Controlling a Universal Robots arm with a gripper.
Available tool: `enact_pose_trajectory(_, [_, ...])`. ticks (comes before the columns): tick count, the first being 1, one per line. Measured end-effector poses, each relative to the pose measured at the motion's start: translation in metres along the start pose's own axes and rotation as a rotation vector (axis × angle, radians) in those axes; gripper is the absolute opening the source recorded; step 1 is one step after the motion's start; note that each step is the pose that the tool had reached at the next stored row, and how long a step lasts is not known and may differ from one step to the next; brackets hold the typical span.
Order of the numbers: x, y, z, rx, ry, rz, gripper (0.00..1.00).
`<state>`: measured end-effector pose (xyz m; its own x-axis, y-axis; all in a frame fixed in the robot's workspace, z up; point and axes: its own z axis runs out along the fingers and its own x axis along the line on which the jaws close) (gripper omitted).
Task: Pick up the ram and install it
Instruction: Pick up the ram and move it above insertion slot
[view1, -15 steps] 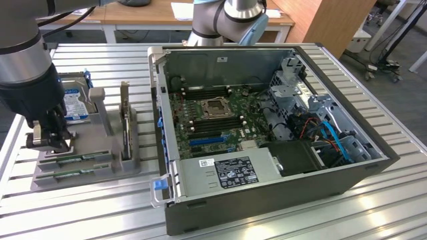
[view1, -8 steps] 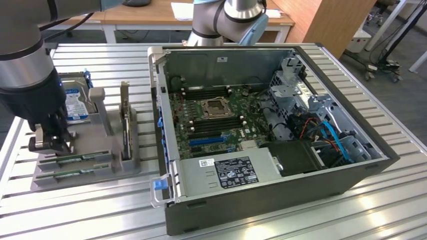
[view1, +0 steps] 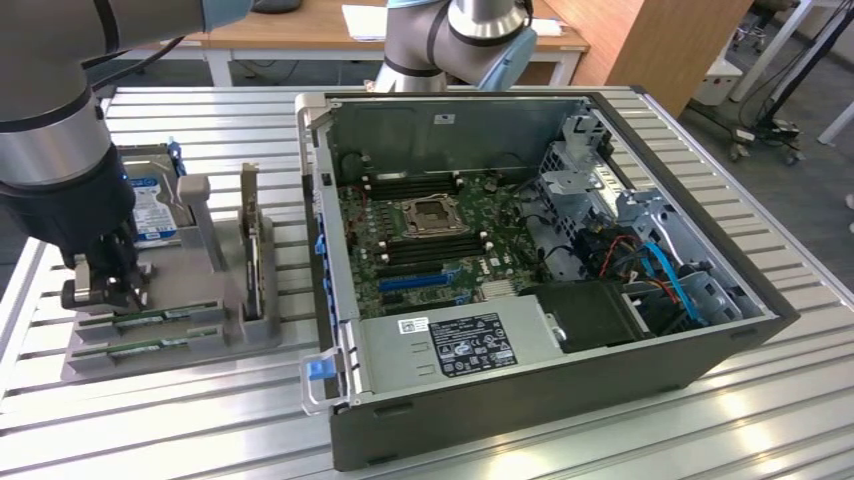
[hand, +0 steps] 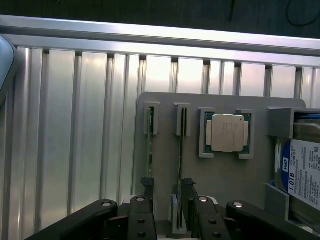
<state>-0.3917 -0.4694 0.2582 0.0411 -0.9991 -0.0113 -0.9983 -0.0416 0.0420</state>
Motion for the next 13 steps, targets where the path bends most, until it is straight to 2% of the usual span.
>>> enact_pose_trajectory(13, [0.01, 0.0003, 0.0011, 0.0002, -0.0001, 0.0, 0.36])
